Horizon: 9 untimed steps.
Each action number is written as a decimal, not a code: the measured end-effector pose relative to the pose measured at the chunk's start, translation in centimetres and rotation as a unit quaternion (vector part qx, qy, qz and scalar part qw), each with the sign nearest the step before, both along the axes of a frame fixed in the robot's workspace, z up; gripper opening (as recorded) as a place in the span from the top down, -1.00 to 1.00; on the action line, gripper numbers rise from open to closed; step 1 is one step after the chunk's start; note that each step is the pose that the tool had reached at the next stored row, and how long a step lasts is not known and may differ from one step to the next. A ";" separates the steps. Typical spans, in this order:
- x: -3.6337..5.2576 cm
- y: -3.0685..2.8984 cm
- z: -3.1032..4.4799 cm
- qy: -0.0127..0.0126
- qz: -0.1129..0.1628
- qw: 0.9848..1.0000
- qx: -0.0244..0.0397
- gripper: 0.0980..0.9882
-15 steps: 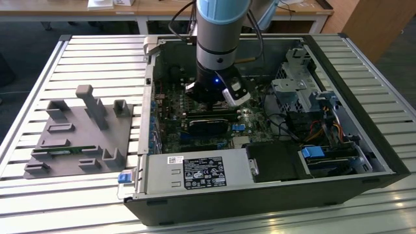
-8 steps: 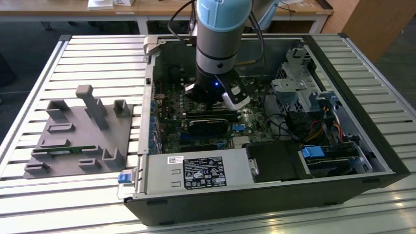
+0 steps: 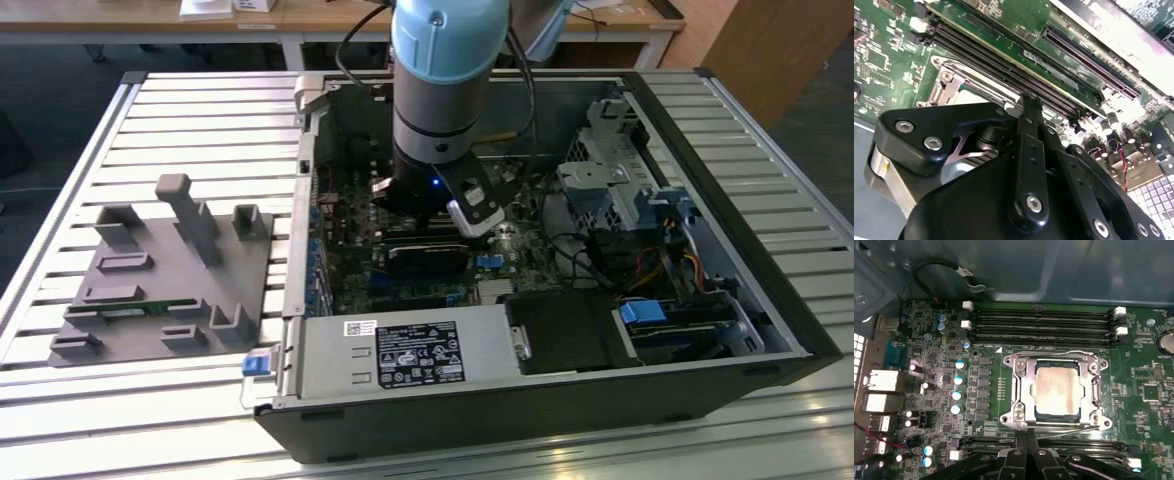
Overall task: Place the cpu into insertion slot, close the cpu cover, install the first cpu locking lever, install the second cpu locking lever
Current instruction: 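Install the second cpu locking lever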
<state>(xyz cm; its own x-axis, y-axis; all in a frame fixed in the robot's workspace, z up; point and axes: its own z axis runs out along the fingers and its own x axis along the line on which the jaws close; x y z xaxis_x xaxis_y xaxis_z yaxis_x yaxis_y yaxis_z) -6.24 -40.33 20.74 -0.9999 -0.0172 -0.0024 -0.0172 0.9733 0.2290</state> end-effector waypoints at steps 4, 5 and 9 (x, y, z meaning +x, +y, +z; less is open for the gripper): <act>-0.16 -0.02 -0.56 0.000 0.000 1.000 0.005 0.98; -0.20 -0.06 -0.64 0.000 0.000 1.000 0.007 0.98; -0.45 -0.38 -0.73 0.000 0.000 1.000 0.022 0.98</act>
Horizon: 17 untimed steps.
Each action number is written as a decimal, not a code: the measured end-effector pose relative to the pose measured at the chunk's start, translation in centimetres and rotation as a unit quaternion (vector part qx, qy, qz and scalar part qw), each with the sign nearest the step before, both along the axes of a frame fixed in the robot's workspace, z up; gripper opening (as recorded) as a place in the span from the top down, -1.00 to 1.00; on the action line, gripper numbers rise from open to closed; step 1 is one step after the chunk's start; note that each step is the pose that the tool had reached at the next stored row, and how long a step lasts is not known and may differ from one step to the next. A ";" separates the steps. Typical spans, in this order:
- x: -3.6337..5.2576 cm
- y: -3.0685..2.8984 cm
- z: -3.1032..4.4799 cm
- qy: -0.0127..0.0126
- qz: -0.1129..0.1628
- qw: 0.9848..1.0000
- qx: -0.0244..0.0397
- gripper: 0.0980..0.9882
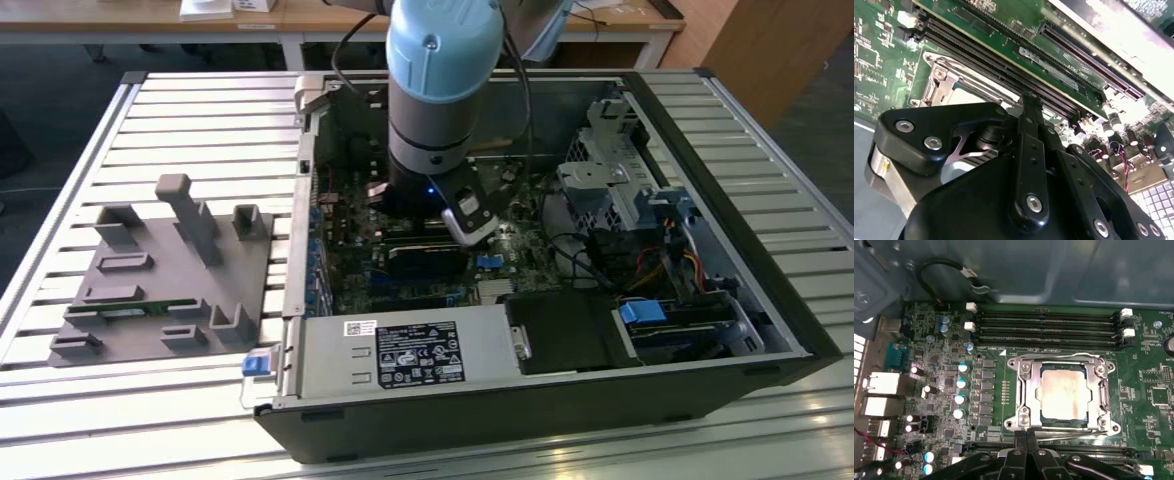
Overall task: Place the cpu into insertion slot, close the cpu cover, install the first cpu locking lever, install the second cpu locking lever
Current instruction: 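Install the second cpu locking lever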
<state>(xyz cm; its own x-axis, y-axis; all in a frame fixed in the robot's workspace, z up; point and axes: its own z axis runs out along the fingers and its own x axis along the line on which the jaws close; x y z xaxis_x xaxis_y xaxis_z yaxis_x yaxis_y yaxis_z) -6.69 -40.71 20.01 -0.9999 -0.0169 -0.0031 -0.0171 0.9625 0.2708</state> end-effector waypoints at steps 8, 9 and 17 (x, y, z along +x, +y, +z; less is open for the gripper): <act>-0.31 -0.33 -0.47 0.000 0.000 1.000 0.015 0.98; -0.33 -0.34 -0.51 0.000 0.000 1.000 0.017 0.98; -0.63 -0.39 -0.98 0.000 0.000 1.000 0.029 0.98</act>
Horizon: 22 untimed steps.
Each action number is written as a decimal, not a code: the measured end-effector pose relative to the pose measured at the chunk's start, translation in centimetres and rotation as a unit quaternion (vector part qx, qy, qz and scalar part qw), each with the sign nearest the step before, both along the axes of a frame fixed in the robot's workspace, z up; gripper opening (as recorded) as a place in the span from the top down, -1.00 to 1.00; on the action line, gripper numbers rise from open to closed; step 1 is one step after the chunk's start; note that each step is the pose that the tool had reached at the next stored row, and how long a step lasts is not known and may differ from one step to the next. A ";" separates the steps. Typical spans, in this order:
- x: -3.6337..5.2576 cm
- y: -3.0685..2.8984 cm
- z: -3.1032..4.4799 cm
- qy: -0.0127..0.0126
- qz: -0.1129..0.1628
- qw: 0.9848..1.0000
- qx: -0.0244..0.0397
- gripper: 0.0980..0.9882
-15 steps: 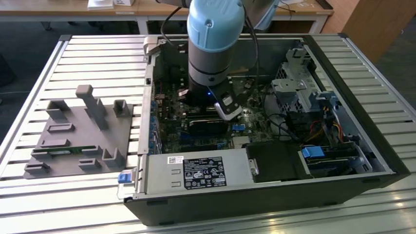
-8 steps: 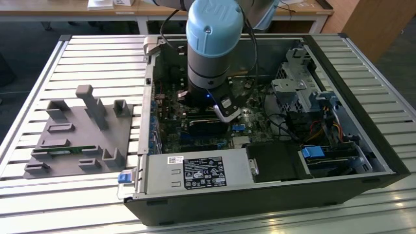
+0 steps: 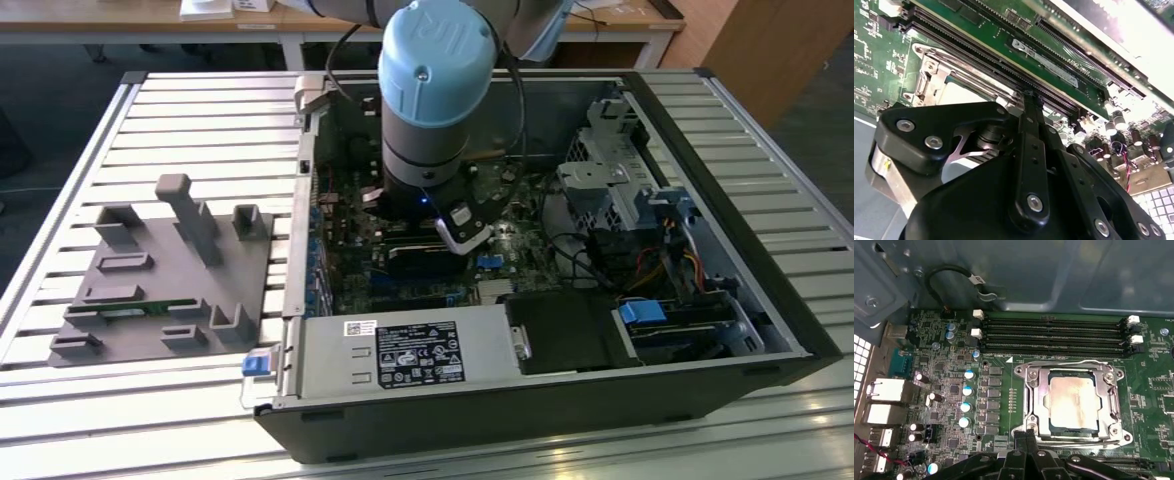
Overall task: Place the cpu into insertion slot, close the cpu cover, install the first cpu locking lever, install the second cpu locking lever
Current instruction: 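Install the second cpu locking lever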
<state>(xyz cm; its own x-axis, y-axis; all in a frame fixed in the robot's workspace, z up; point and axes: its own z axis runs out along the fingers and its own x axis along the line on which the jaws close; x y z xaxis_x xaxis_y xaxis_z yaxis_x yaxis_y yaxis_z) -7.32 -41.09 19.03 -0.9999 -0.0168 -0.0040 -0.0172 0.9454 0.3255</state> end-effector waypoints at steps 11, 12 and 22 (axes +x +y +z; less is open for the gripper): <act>-0.35 0.22 -0.30 0.000 0.000 1.000 0.009 0.98; -0.38 0.30 -0.33 0.000 0.000 1.000 0.009 0.98; -0.60 0.60 -0.37 0.000 0.000 1.000 0.009 0.98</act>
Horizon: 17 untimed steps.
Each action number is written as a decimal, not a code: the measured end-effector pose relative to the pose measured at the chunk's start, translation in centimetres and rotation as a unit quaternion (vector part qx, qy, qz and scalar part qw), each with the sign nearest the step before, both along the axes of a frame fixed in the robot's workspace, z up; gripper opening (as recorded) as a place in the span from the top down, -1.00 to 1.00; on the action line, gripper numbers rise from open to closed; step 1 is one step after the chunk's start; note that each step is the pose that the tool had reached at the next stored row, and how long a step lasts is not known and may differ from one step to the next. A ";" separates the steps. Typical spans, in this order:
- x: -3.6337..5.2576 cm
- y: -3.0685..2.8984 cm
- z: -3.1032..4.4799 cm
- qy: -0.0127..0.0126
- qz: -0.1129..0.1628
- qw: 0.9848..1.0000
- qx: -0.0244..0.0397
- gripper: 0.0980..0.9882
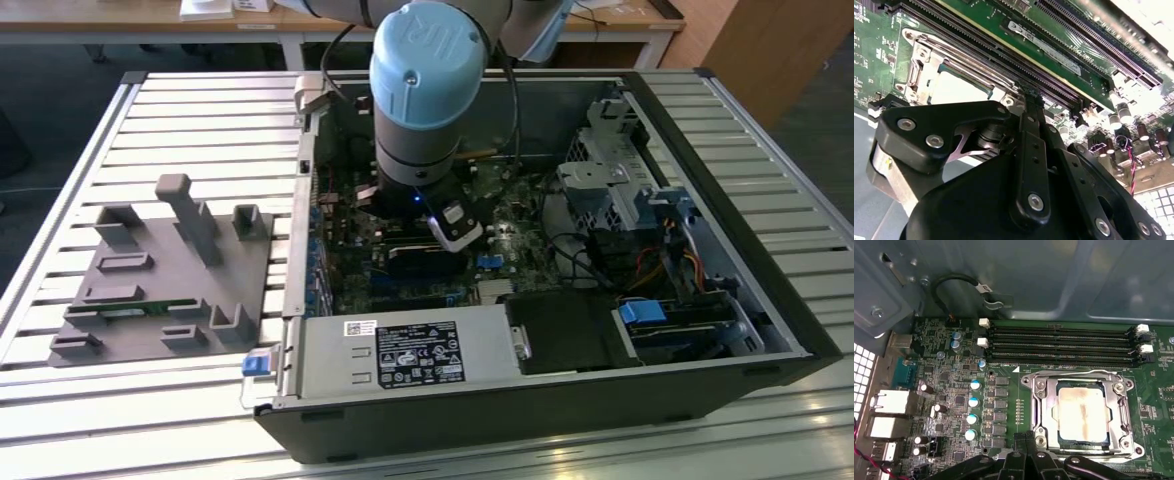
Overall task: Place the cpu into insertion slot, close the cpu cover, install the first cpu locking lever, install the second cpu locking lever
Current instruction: 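Install the second cpu locking lever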
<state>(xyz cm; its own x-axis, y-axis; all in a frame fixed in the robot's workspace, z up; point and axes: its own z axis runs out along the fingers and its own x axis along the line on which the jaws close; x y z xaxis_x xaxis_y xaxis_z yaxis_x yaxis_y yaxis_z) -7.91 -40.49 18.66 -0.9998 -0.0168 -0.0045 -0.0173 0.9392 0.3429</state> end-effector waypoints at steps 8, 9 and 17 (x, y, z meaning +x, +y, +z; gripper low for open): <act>-0.03 -0.29 0.00 0.000 0.000 1.000 0.000 0.98; -0.03 -0.29 0.01 0.000 0.000 1.000 -0.001 0.98; -0.03 -0.29 0.70 0.000 0.000 1.000 0.000 0.98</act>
<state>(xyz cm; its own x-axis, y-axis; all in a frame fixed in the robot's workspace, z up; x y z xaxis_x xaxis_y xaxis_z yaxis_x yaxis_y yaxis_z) -7.94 -40.78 19.35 -0.9998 -0.0167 -0.0045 -0.0173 0.9389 0.3437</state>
